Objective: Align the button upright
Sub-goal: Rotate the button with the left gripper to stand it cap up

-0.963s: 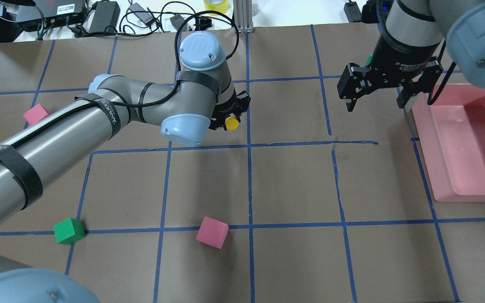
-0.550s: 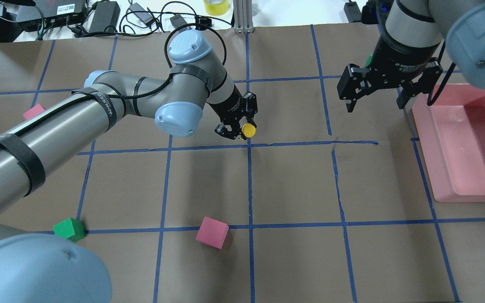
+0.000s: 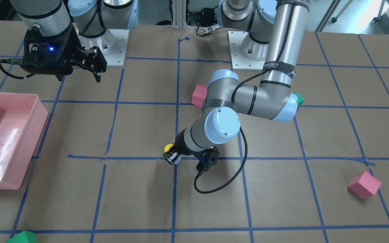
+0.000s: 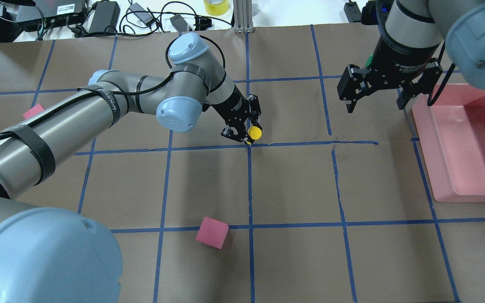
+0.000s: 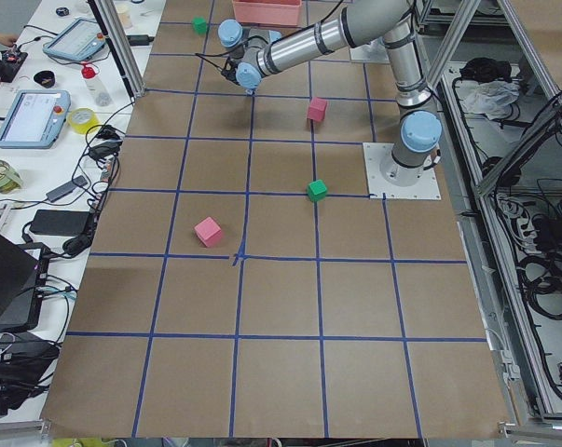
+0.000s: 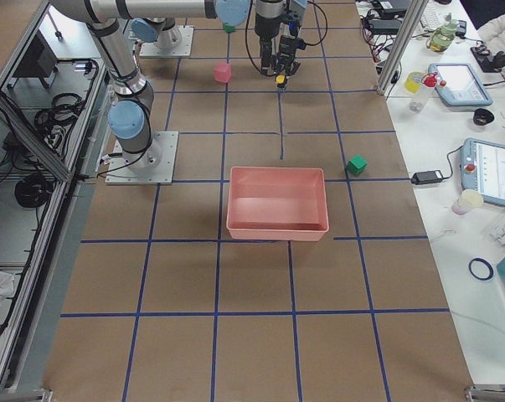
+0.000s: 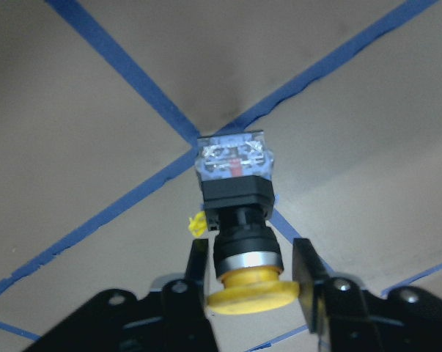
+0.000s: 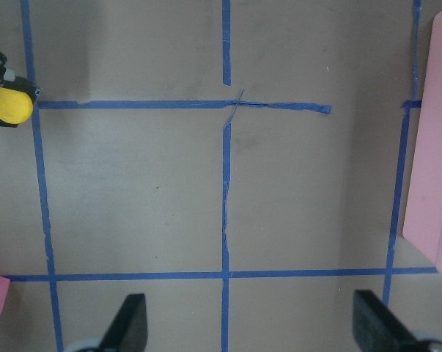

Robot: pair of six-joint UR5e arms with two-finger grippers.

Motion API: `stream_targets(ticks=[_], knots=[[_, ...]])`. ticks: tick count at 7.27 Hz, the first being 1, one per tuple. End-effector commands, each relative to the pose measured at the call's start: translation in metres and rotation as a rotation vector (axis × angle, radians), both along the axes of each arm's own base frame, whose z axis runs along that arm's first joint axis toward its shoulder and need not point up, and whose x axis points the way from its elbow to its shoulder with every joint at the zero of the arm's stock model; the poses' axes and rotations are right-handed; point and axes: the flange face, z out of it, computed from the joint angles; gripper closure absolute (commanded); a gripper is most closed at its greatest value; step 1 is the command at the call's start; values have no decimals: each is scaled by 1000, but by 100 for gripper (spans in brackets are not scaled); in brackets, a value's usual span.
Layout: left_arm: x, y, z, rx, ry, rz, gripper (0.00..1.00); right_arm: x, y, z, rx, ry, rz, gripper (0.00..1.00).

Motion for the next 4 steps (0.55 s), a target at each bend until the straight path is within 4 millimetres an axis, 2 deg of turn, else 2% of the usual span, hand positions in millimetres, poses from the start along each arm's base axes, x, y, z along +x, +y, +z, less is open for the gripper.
stream_targets(ticks=[1,2,3,4], knots=[[0,1,-3,10,4,-1,0,-1,0,0,1,6,3,0],[2,-3,2,3,5,5,0,-1,0,0,1,9,5,0],[16,-6,22,-18,1,-20,0,-1,0,0,1,7,8,0],[42,-18,54,-95,-30,-69,0,-1,0,0,1,9,8,0]])
